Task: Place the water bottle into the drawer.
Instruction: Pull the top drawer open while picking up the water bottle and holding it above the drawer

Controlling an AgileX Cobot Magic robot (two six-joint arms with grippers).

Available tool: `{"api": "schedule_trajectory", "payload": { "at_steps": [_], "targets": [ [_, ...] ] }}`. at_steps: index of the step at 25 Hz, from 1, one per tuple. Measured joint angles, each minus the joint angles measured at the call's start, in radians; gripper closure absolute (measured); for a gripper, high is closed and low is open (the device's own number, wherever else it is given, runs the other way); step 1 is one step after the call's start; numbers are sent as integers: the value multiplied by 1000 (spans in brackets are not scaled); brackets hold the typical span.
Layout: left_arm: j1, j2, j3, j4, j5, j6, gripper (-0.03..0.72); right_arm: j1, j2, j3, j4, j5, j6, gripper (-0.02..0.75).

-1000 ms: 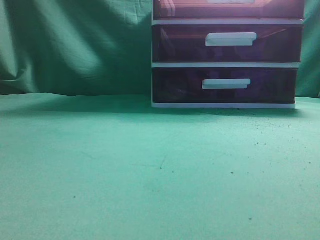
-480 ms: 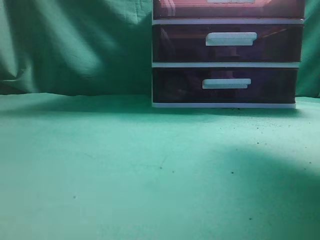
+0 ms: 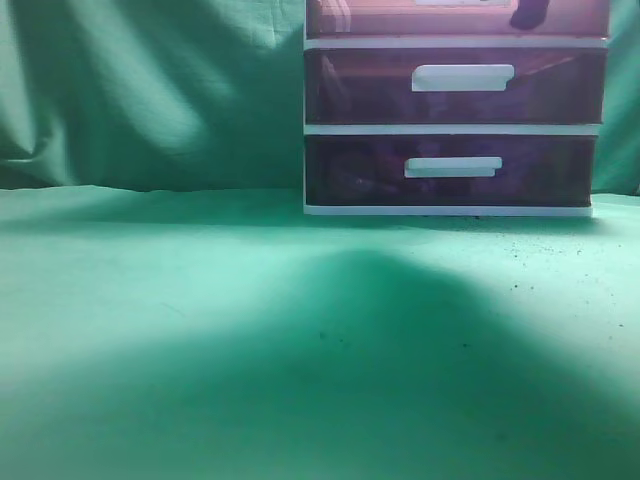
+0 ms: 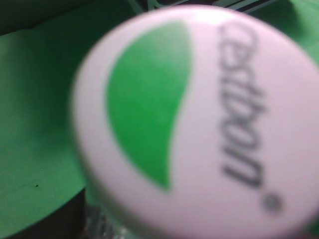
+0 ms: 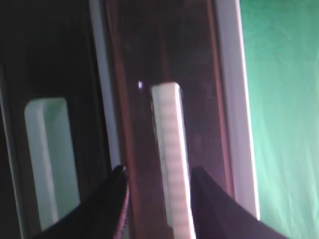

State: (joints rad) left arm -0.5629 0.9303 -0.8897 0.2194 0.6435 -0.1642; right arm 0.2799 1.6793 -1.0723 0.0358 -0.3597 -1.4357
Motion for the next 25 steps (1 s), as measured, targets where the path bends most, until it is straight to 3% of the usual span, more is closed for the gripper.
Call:
{"api": "schedule_trajectory", "payload": {
  "at_steps": [8, 23, 25],
  "targets": [
    [0, 0, 0, 16, 0, 0, 405, 4, 46, -101, -18, -6, 0, 471],
    [0, 0, 0, -1, 2, 0, 405, 6, 138, -123, -28, -74, -2, 471],
    [0, 0, 2, -1, 2, 0, 405, 6, 138, -123, -29, -89, -5, 573]
  ]
}}
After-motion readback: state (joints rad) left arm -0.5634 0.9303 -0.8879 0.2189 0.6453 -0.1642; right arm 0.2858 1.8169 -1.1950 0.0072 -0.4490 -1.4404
